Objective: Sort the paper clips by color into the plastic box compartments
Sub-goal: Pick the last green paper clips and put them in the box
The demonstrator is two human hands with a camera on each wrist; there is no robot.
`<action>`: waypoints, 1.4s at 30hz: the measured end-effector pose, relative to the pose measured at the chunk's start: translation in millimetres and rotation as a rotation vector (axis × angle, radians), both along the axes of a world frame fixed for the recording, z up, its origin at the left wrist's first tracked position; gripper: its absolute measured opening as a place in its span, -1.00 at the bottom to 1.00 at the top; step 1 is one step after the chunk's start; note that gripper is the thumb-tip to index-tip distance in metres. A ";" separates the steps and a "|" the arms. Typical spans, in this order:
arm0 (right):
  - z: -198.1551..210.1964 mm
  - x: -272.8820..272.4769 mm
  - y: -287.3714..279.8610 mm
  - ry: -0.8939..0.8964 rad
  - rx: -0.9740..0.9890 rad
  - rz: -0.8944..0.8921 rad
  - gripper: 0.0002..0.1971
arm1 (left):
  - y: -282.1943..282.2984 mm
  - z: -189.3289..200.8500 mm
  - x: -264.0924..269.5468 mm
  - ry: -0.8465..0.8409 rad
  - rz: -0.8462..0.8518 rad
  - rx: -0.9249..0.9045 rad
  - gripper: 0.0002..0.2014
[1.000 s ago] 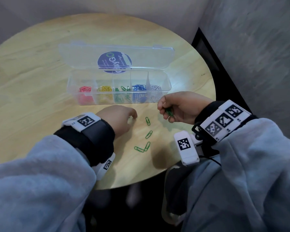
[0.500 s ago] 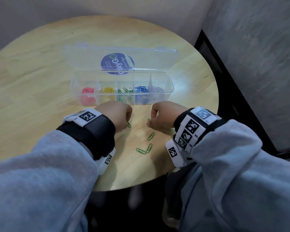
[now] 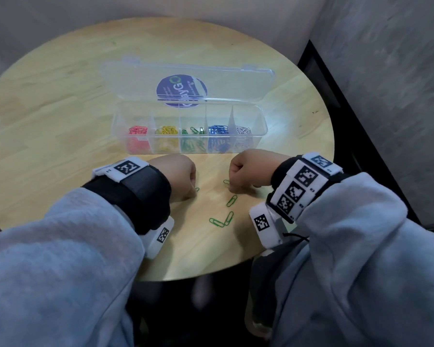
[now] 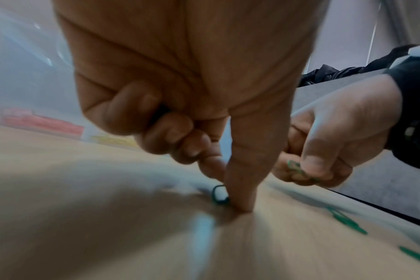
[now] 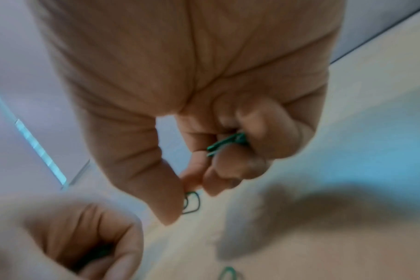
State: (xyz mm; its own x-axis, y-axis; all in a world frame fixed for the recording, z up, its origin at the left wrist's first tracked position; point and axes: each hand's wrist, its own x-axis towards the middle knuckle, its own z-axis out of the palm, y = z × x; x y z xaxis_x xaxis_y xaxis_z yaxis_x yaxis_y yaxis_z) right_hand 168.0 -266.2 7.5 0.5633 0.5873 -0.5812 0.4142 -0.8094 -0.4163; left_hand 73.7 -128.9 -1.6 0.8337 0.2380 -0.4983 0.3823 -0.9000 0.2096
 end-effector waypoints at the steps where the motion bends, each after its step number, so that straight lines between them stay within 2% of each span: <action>1: 2.4 1.9 -2.2 0.046 0.033 -0.021 -0.82 | 0.3 1.0 -1.5 0.004 0.002 -0.006 -0.85; 5: 2.3 7.7 -8.3 0.280 0.194 -0.183 -0.81 | 8.7 8.6 -7.1 -0.018 0.047 -0.112 -0.83; 9: -0.2 10.1 -10.7 0.502 0.294 -0.337 -0.76 | 14.6 20.8 -6.4 -0.112 0.309 -0.652 -0.72; 12: 1.3 11.9 -11.4 0.529 0.315 -0.370 -0.72 | 11.2 25.0 -8.0 -0.137 0.431 -0.923 -0.63; 16: 2.5 10.5 -13.7 0.502 0.268 -0.398 -0.75 | 8.1 23.7 -8.7 -0.146 0.472 -1.080 -0.63; 18: 2.8 7.7 -16.3 0.304 0.163 -0.265 -0.83 | 5.7 21.9 -8.4 -0.145 0.460 -1.038 -0.66; 19: 3.1 6.2 -17.6 0.174 0.092 -0.162 -0.86 | 3.4 20.9 -8.8 -0.142 0.407 -0.959 -0.71; 21: 2.8 1.3 -19.1 -0.012 0.005 -0.011 -0.92 | -2.3 19.9 -11.9 -0.104 0.206 -0.688 -0.80; 24: -1.5 -5.8 -17.6 -0.080 -0.054 0.059 -0.87 | -16.3 17.6 -19.9 -0.019 -0.057 -0.315 -0.87; 27: -9.5 -10.7 -13.4 -0.082 -0.075 0.096 -0.84 | -29.7 9.2 -23.1 0.014 -0.163 -0.145 -0.84; 29: -12.1 -14.3 -9.8 -0.106 -0.071 0.142 -0.85 | -33.2 3.6 -22.4 0.030 -0.194 -0.101 -0.80; 36: -11.7 -16.8 -5.5 -0.139 -0.083 0.241 -0.88 | -41.7 -5.8 -23.1 0.015 -0.236 -0.047 -0.89; 40: -8.6 -11.2 -10.4 -0.096 -0.054 0.149 -0.80 | -42.2 -10.5 -21.3 0.050 -0.237 -0.023 -0.86; 42: -5.1 -6.3 -13.6 -0.019 -0.013 0.076 -0.77 | -40.7 -10.8 -21.1 0.074 -0.236 -0.047 -0.81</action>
